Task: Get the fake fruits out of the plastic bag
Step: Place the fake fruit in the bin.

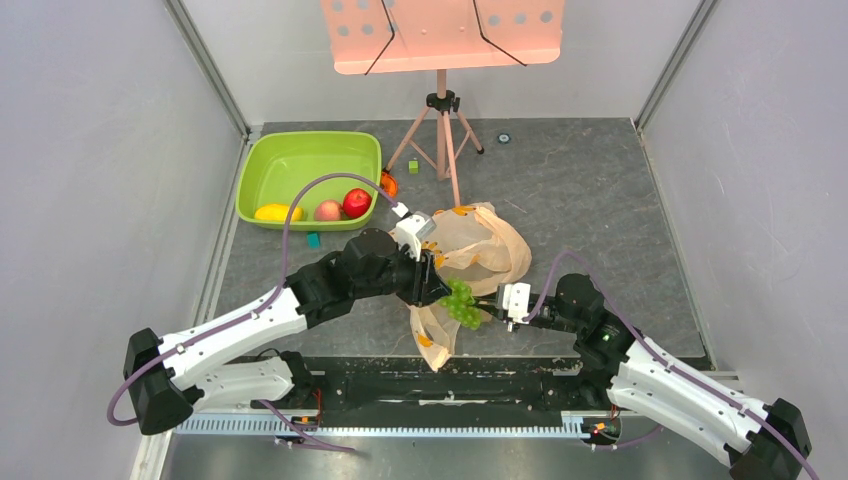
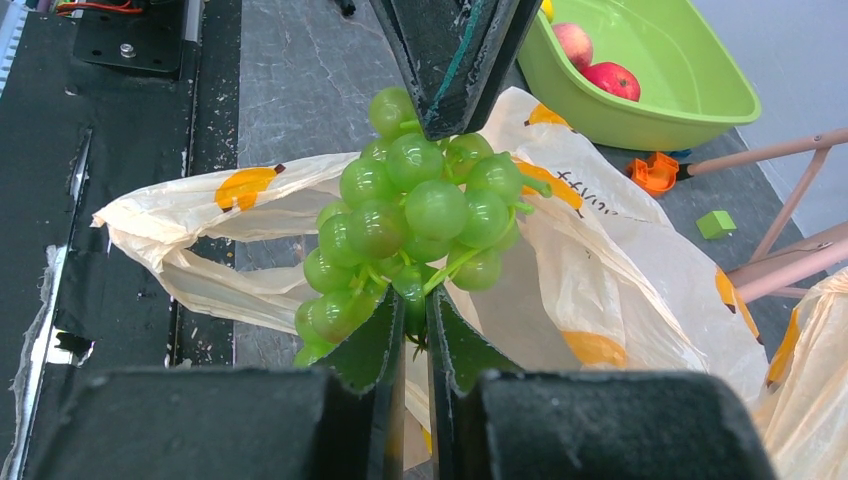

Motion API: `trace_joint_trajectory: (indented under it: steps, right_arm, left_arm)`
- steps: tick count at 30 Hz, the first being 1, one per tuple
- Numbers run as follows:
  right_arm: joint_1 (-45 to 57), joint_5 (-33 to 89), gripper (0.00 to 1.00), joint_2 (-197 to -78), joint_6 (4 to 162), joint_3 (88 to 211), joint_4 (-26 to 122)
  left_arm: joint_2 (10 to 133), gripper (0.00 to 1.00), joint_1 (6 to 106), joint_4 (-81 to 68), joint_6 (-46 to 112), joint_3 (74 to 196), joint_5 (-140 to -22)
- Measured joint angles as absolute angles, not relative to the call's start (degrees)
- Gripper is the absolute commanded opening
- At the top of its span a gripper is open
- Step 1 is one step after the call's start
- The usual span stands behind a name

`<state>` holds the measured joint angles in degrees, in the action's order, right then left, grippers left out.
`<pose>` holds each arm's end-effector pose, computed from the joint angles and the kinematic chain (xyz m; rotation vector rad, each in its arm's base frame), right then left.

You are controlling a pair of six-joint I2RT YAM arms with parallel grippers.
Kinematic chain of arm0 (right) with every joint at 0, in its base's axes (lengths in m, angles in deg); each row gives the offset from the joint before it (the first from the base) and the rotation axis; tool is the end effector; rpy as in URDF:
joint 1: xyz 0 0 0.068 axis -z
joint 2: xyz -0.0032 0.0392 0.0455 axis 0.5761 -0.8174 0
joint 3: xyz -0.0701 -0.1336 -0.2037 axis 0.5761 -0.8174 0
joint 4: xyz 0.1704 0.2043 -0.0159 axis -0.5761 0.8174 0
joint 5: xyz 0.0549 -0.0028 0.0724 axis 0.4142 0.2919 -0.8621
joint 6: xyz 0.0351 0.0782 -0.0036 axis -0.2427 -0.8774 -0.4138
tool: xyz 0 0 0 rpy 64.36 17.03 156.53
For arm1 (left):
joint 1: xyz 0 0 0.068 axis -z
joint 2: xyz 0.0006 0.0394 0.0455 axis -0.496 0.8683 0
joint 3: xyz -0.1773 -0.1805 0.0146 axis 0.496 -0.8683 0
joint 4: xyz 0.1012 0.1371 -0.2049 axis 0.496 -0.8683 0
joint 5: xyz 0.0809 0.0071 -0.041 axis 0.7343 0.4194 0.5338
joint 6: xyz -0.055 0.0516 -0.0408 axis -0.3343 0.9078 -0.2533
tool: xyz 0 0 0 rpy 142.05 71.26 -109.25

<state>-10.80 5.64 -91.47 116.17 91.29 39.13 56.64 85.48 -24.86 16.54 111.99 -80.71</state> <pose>0.1224 0.1804 0.2147 -1.3216 1.1554 0.6979 0.1532 -0.2440 0.2685 0.6197 2.1242 -1.0183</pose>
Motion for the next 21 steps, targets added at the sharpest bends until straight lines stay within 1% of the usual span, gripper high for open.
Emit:
trace_joint_trajectory:
  steps: [7,12,17,20,21]
  right_arm:
    - [-10.8,5.8,0.01,-91.4,116.2,91.3,39.4]
    - [-10.8,5.9,0.01,-91.2,116.2,91.3,39.4]
    - [-10.8,6.1,0.01,-91.2,116.4,91.3,39.4]
    - [-10.8,6.3,0.01,-91.1,116.6,91.3,39.4]
    - [-10.8,6.4,0.01,-91.1,116.6,91.3,39.4]
  left_arm:
    - [56.6,0.30,85.5,-25.9,16.6,112.0,-81.2]
    - [56.6,0.23,85.5,-26.1,16.8,112.0,-82.2]
    - [56.6,0.19,85.5,-26.3,18.6,112.0,-83.4]
    - [56.6,0.19,85.5,-26.7,19.5,112.0,-84.1]
    - [56.6,0.22,85.5,-26.8,19.7,112.0,-84.5]
